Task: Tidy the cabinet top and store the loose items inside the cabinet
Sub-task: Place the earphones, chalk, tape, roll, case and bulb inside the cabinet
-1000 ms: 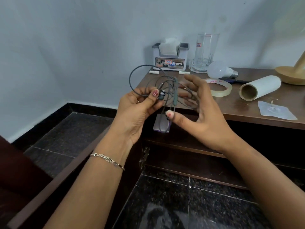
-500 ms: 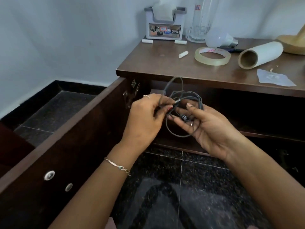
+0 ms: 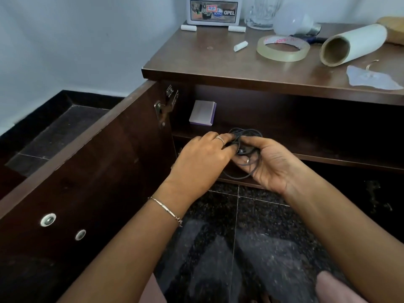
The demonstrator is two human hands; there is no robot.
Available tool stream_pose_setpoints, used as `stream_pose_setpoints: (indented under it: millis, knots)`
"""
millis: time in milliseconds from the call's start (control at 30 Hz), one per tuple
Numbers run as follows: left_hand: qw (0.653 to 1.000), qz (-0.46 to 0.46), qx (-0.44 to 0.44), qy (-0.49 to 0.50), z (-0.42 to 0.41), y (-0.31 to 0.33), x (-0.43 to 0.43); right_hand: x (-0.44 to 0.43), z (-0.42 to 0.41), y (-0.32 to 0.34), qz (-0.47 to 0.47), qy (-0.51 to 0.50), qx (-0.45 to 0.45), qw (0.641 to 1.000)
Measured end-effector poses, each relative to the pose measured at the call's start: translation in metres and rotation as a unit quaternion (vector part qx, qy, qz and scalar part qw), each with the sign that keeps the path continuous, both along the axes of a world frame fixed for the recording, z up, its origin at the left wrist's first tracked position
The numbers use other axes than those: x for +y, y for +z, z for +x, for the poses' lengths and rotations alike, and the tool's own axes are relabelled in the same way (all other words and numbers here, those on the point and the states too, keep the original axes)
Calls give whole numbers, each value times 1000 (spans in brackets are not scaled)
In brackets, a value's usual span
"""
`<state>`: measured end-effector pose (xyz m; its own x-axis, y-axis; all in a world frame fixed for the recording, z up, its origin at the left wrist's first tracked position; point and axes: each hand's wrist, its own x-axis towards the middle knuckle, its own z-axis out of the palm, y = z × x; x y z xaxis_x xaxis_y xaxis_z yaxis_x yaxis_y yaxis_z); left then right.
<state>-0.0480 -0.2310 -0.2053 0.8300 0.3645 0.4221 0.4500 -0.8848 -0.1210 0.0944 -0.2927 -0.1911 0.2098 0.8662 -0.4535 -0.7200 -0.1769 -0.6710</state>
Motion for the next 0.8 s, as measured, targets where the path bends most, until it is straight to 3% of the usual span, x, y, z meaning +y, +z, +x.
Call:
stream_pose_setpoints:
  millis: [100,267,533,700,800]
  knots:
    - [998,-58,27,21,1,-7,1,14,6,-11,-26,-51,-5,998]
    - [990,-122,44,49,1,-12,-1,53,28,-26,-83,-93,-117,985]
    - [987,-128,54,81,-2,-19,7,108,54,-24,-103,-164,-264,945]
    - [983,-147,45,98,-1,-24,13,124,57,-27,-118,-134,-387,905]
    - [980,-167,40,101,3,-27,16,126,56,-27,-143,-103,-489,854]
